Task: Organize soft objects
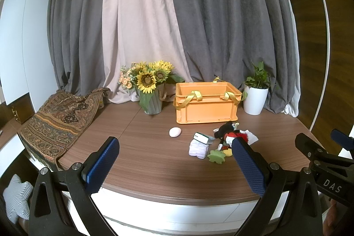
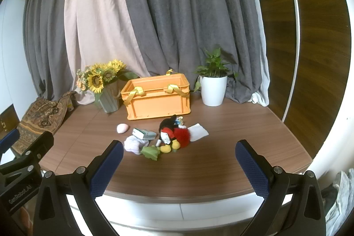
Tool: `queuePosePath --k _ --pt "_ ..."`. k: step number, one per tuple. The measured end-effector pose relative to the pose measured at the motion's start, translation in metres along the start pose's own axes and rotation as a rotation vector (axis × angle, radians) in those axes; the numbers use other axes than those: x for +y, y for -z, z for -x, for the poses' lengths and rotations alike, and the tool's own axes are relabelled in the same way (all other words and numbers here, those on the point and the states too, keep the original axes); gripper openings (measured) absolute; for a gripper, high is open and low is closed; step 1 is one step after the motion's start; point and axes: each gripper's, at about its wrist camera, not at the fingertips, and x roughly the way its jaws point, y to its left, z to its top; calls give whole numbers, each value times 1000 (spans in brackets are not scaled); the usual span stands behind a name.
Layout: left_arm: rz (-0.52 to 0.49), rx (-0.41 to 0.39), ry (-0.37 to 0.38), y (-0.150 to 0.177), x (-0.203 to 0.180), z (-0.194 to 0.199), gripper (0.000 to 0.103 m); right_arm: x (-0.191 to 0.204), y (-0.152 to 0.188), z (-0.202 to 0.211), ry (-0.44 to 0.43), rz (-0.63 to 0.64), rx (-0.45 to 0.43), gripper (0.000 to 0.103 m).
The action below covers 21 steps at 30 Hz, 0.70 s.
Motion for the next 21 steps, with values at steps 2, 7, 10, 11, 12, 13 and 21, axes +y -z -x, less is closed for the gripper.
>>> queuePosePath --k 2,7,10,11,12,13,21 --pt "0 0 1 0 0 0 103 0 1 0 0 0 -1 103" --pt "1 -1 1 0 0 0 103 0 0 0 -1 0 0 103" --pt "1 0 1 0 0 -1 103 0 0 0 0 1 -2 103" --pt "1 -1 1 0 0 0 103 0 1 0 1 1 -1 103" --pt "2 -1 0 0 0 0 103 0 0 0 0 1 -1 103" --pt "1 -1 1 0 0 0 103 0 1 0 0 0 -1 103" --pt "2 -1 1 1 1 0 103 -1 1 0 0 2 -1 103"
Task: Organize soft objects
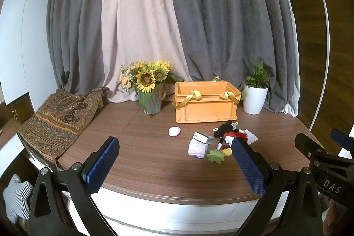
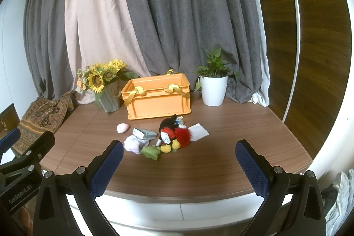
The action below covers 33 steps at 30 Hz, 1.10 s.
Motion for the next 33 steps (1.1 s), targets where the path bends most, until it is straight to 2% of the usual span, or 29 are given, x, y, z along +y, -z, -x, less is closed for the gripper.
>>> queuePosePath --k 19,26,33 --pt "-3 31 14 11 -4 -12 103 3 6 -6 -5 -12 19 103" --pt "6 67 54 8 -6 -36 103 3 9 -28 -8 -20 54 103" --pt "-7 80 57 6 -4 -64 103 4 5 -51 -12 -28 71 103"
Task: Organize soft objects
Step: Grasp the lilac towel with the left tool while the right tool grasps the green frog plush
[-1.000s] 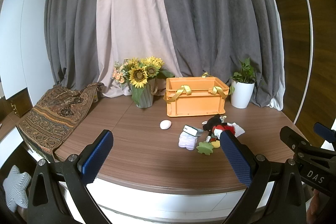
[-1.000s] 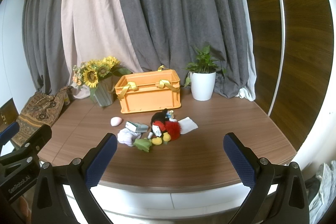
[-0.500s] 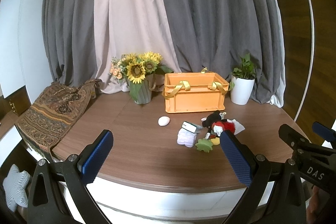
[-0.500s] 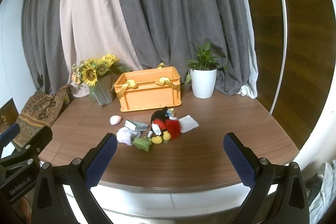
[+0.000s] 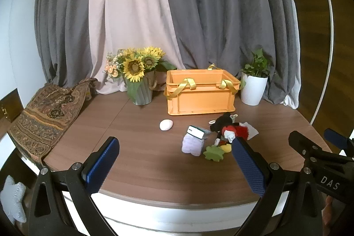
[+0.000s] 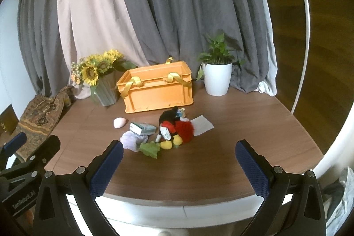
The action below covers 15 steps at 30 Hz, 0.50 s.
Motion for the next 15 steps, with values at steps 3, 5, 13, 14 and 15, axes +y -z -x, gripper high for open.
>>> queuePosePath --k 3,5,13,14,15 --pt "3 15 11 -3 2 -16 103 3 -2 -14 -5 2 12 103" --pt "0 23 11 -6 3 -28 103 5 -5 -26 -8 1 21 102" --pt "-35 48 50 -14 4 -74 103 13 -12 -73 -10 3 72 102" --pt "-45 55 57 -15 5 -81 103 14 -13 -79 -10 4 78 102" --pt "-53 62 64 -14 6 -87 103 15 -14 -85 -6 4 84 102"
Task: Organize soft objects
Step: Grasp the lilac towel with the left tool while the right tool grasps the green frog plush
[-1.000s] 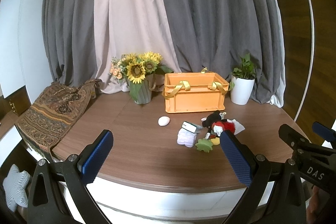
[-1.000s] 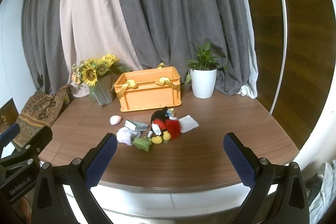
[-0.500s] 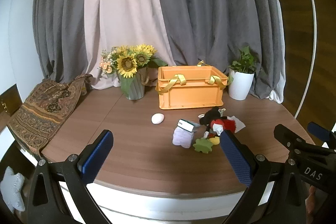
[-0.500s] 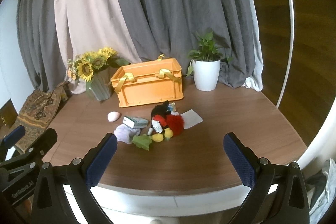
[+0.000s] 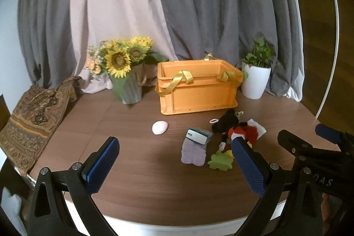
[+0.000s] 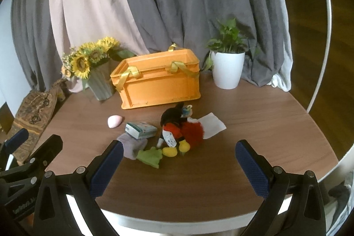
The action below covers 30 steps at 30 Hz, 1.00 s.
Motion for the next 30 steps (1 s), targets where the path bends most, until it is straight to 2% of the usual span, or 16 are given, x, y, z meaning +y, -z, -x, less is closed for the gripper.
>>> queuePosePath --k 9,14,16,20,25,30 --pt "-55 88 108 8 17 -60 103 12 6 -49 29 -84 91 102" --pt "-81 121 167 16 21 -89 102 17 9 -70 29 -191 119 99" --pt "-100 138 174 21 22 -101 97 21 11 -78 20 -208 142 95" --pt "-121 158 191 30 22 -115 96 31 17 -94 22 -239 197 92" --pt "-151 176 222 41 16 -130 90 38 24 -114 25 -252 257 84" --pt "-188 189 237 49 6 -142 80 37 30 -131 -2 -287 307 79"
